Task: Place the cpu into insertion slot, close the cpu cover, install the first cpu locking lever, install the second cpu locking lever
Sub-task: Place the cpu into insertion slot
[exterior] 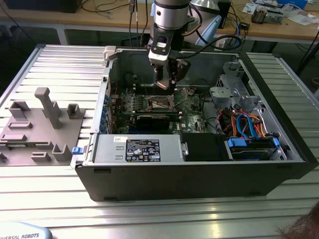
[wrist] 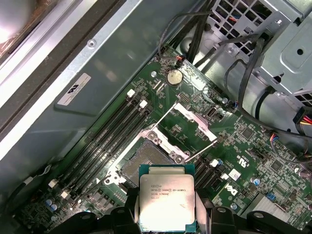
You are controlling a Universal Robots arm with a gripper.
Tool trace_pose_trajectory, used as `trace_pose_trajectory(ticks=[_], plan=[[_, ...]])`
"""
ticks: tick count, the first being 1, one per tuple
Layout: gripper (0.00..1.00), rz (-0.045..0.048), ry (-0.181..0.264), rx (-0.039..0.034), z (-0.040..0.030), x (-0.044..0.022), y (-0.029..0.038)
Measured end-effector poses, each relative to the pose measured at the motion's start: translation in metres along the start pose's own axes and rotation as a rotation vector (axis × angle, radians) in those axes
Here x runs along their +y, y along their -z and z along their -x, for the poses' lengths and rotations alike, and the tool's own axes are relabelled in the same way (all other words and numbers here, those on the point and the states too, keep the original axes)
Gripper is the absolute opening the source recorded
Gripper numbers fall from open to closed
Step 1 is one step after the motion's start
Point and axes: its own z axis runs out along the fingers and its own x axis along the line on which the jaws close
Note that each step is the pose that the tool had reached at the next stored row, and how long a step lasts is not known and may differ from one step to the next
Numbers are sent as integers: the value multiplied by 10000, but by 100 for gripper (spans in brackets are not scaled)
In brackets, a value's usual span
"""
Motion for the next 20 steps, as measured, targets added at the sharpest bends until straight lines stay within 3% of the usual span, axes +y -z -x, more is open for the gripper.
trace_pose_trajectory(ticks=[20], plan=[[54, -4, -115, -3, 0, 0, -5]])
